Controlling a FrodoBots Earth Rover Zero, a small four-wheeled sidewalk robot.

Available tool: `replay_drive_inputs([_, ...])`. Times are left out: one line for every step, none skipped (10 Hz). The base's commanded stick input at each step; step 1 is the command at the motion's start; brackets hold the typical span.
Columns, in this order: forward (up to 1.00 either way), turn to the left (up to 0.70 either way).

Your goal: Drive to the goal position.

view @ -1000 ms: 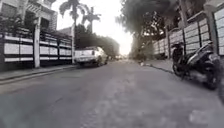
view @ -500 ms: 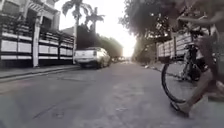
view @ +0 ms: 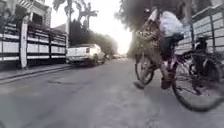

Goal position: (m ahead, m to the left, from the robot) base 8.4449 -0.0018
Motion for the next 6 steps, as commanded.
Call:
replay_drive_inputs([1.00, 0.02])
replay_drive_inputs([1.00, 0.02])
replay_drive_inputs([1.00, 0.02])
replay_drive_inputs([1.00, 0.02])
replay_drive_inputs([1.00, -0.26])
replay_drive_inputs([1.00, -0.38])
